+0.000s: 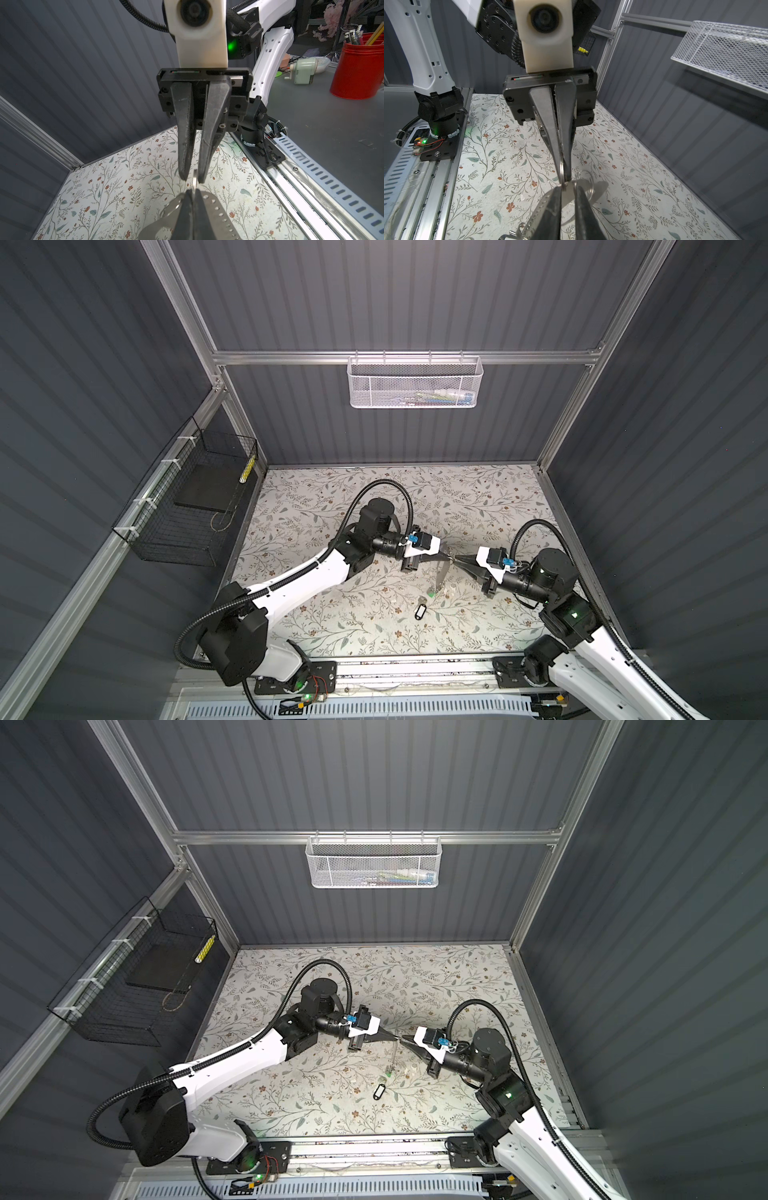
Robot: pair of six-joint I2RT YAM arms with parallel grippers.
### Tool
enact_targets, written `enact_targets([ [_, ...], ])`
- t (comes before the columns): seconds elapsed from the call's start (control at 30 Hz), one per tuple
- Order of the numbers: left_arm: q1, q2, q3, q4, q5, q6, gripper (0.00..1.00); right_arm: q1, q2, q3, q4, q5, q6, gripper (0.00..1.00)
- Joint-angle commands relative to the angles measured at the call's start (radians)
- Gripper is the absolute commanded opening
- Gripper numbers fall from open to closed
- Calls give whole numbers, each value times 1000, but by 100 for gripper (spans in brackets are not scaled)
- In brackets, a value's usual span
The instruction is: Put the keys on the keyring
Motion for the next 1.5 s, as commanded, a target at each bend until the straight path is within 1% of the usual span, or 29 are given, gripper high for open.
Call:
enact_targets([
  [0.0, -1, 14, 29, -14, 37, 15, 0, -1, 1, 4, 39, -38, -4, 16],
  [0.07, -2, 16, 33, -18, 40, 15, 0, -1, 5, 6, 37, -42, -5, 14],
  [0.4, -2, 24, 62, -63, 45, 27, 0, 1, 25, 22, 11, -41, -24, 0],
  [0.43, -3, 23, 65, -78, 32, 29, 2, 0, 22, 24, 6, -33, -26, 0],
  [0.47, -2, 23, 69, -92, 17, 28, 11, 0, 19, 27, -11, -25, -31, 0],
  [0.5, -3, 19, 76, -112, 0, 31, 15, 1, 18, 36, -39, -16, -37, 0],
  [0.57, -2, 9, 82, -151, -35, 53, 20, 1, 16, 55, -94, -2, -47, 0],
  [0.6, -3, 0, 86, -171, -53, 64, 25, 0, 16, 62, -124, 5, -48, 0],
  [0.63, -3, -5, 89, -196, -74, 84, 27, 0, 16, 70, -150, 13, -49, 0],
  [0.7, -3, -15, 108, -267, -109, 131, 30, 0, 20, 84, -186, 26, -49, 0],
  [0.83, -8, -28, 151, -395, -170, 222, 31, 1, 48, 117, -236, 29, -45, 0],
  [0.97, -37, -32, 188, -480, -234, 286, 31, 0, 80, 146, -262, 18, -39, 0],
  [1.1, -55, -36, 203, -501, -252, 303, 31, 1, 102, 165, -287, 12, -35, 0],
  [1.3, -71, -18, 222, -530, -271, 319, 27, 2, 98, 168, -285, 3, -28, 0],
  [1.47, -78, -2, 238, -535, -275, 320, 23, 4, 98, 167, -285, -2, -27, 0],
])
